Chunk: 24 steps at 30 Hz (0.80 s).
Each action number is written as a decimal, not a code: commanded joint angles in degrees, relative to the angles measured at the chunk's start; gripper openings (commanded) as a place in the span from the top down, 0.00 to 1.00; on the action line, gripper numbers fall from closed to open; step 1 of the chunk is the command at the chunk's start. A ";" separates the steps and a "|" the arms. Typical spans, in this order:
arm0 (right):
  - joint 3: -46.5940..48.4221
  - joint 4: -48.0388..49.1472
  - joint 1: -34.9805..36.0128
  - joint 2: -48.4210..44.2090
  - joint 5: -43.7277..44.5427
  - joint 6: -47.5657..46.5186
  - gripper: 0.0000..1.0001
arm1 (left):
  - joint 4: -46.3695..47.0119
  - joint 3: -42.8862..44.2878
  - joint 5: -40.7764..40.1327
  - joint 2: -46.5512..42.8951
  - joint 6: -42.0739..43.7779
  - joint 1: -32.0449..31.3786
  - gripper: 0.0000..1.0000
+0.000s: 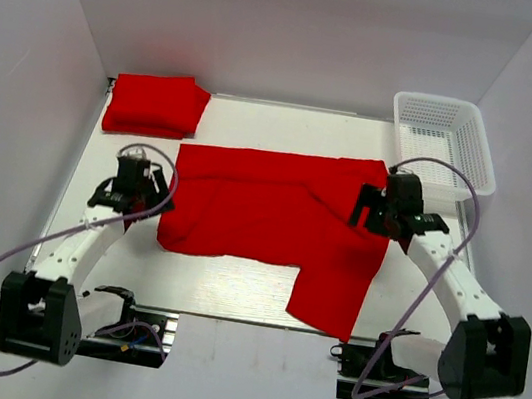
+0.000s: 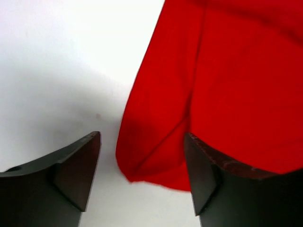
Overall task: Fold and stack the t-shirts
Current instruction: Grap the side of the flattened tshirt closest away from the robot with both arms
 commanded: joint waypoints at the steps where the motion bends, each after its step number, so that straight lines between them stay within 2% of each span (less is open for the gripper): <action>1: -2.30 -2.95 0.18 -5.79 2.86 3.28 0.10 | 0.31 -6.02 3.67 -6.66 -4.00 -0.32 0.21; 4: -4.49 -5.76 0.09 -10.09 2.51 3.89 0.10 | 1.20 -11.21 5.97 -10.72 -4.00 -0.32 0.27; 10: -8.89 -7.17 -0.08 -13.27 -0.92 4.77 0.10 | 3.74 -15.61 7.99 -9.41 -4.61 -0.32 0.33; 12: -9.43 -7.96 0.09 -13.27 -2.15 5.12 0.10 | 4.36 -16.75 7.99 -8.88 -4.61 -0.32 0.41; 15: -10.66 -9.19 0.00 -13.27 -3.12 5.65 0.10 | 4.89 -17.81 8.52 -9.49 -4.61 -0.32 0.49; 21: -12.68 -12.70 0.09 -14.67 -5.05 5.21 0.10 | 5.59 -19.74 9.31 -11.24 -5.14 -0.32 0.79; 22: -13.90 -13.41 0.09 -15.02 -5.22 5.04 0.10 | 5.60 -20.44 10.01 -11.25 -5.14 -0.32 0.92; 23: -14.35 -14.02 0.18 -15.38 -5.49 4.95 0.10 | 5.60 -20.97 10.02 -11.25 -5.14 -0.32 0.99; 24: -14.79 -14.98 0.27 -15.55 -5.58 4.86 0.10 | 6.12 -20.97 10.54 -11.25 -5.14 -0.32 1.00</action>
